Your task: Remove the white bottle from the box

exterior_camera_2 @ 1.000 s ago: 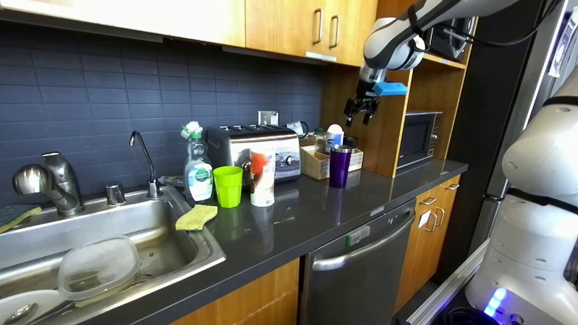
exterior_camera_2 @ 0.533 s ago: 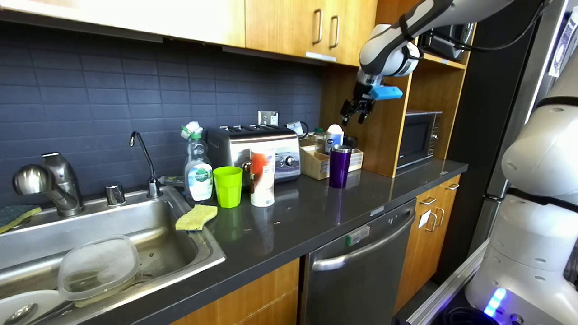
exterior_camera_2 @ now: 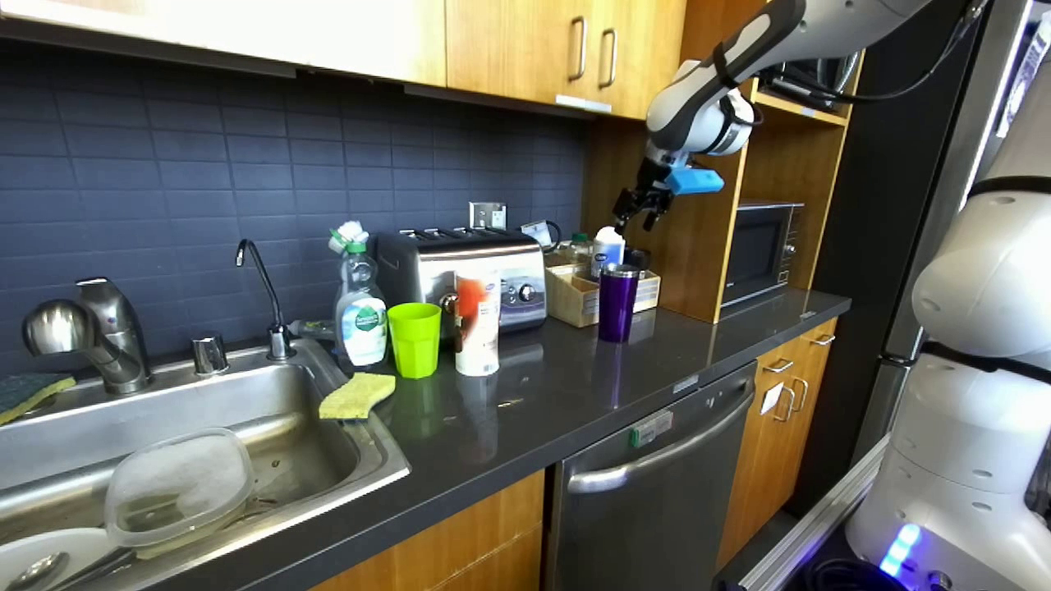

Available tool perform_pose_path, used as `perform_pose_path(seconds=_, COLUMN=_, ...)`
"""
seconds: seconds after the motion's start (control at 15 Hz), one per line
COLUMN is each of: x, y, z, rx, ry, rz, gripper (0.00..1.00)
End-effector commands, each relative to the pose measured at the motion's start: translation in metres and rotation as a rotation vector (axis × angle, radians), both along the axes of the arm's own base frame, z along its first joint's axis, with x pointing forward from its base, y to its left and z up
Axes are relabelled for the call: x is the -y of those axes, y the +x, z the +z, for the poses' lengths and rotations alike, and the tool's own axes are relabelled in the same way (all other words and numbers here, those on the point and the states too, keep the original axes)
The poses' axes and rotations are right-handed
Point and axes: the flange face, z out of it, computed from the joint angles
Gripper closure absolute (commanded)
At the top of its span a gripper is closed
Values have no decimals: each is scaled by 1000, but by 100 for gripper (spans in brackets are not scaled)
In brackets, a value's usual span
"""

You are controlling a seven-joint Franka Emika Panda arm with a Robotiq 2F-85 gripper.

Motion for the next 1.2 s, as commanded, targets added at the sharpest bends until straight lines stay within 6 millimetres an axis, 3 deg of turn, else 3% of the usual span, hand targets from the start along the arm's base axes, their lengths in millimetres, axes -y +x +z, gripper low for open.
perform_pose_path(seconds=0.0, x=9, y=10, z=-6, rx=23, ry=-7, rz=5, gripper=0)
perform_pose_path(seconds=1.13, x=32, y=68, z=-8, rx=-32, ry=14, rz=-34, gripper=0)
